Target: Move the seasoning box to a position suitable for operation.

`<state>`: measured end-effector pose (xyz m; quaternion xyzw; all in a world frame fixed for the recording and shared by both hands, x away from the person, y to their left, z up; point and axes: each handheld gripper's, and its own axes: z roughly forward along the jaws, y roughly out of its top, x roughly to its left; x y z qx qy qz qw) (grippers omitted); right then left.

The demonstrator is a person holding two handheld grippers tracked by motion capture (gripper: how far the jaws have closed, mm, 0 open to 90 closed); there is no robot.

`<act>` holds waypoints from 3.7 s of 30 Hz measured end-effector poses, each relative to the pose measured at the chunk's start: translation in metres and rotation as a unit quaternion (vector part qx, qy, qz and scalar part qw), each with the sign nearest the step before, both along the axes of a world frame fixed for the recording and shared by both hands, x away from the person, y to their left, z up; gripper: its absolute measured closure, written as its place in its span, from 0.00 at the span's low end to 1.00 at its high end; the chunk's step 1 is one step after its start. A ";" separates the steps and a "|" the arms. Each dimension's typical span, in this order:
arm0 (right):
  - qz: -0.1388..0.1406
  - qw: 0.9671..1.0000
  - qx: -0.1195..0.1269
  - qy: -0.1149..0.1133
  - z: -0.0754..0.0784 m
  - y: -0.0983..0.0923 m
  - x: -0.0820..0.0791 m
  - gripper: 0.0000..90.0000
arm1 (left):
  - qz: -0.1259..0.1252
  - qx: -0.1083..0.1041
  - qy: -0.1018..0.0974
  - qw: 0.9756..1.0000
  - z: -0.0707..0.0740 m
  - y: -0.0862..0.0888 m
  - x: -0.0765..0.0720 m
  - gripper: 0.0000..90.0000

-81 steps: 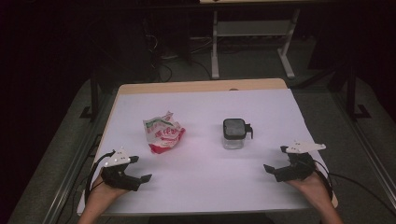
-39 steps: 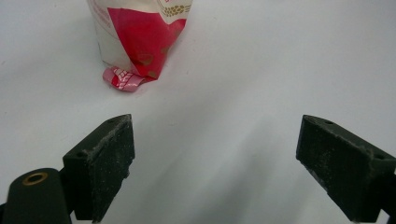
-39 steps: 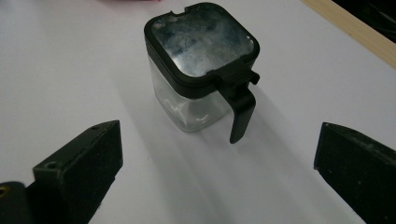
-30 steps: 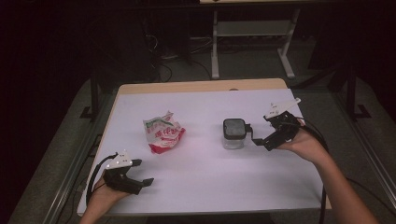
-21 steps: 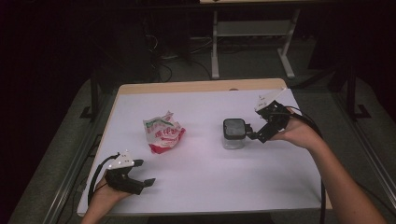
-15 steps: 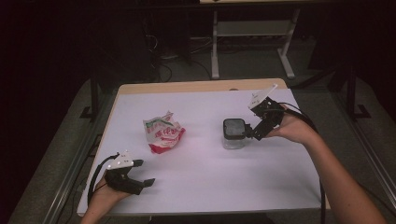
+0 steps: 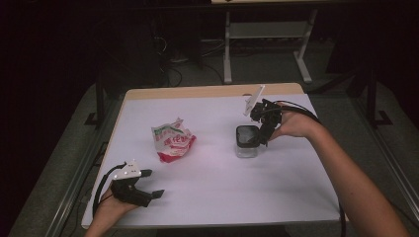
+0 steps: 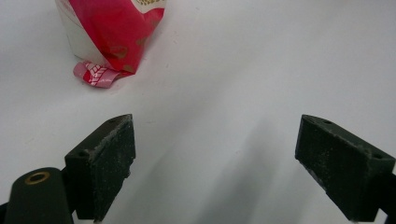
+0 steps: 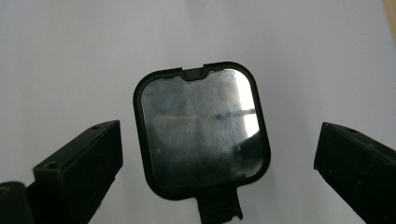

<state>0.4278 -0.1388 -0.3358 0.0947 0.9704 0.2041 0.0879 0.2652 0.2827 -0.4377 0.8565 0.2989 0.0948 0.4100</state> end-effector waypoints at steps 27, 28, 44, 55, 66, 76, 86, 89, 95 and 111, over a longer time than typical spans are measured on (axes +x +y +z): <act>0.067 0.989 -0.121 0.044 -0.044 0.042 0.013 0.03 | -0.007 -0.001 0.007 1.000 -0.002 0.002 -0.001 0.14; 0.067 0.989 -0.122 0.044 -0.044 0.042 0.013 0.04 | -0.007 -0.001 0.007 1.000 -0.002 0.003 -0.001 0.14; 0.069 0.987 -0.127 0.066 -0.044 0.038 0.018 0.16 | -0.015 -0.004 0.007 1.000 -0.002 0.002 -0.001 0.14; 0.058 0.990 -0.111 0.070 -0.032 0.036 0.011 0.16 | -0.024 -0.005 0.010 1.000 -0.003 0.000 -0.002 0.14; 0.066 0.988 -0.109 0.086 -0.024 0.045 -0.022 0.16 | -0.030 -0.005 0.008 0.999 -0.002 -0.002 -0.003 0.14; 0.101 0.986 -0.105 0.079 -0.024 0.056 -0.053 0.16 | -0.036 -0.004 0.013 0.999 -0.004 -0.008 -0.004 0.14; 0.128 0.980 -0.125 0.088 -0.034 0.068 -0.075 0.16 | -0.045 -0.001 0.013 0.999 -0.004 -0.013 -0.004 0.14; 0.135 0.978 -0.130 0.088 -0.037 0.071 -0.078 0.16 | -0.045 -0.001 0.014 0.999 -0.004 -0.013 -0.005 0.14; 0.139 0.976 -0.140 0.087 -0.040 0.074 -0.083 0.16 | -0.048 0.000 0.016 0.999 -0.005 -0.014 -0.004 0.14; 0.136 0.983 -0.096 0.080 -0.025 0.055 -0.083 0.10 | -0.052 0.003 0.020 0.998 -0.007 -0.016 -0.005 0.14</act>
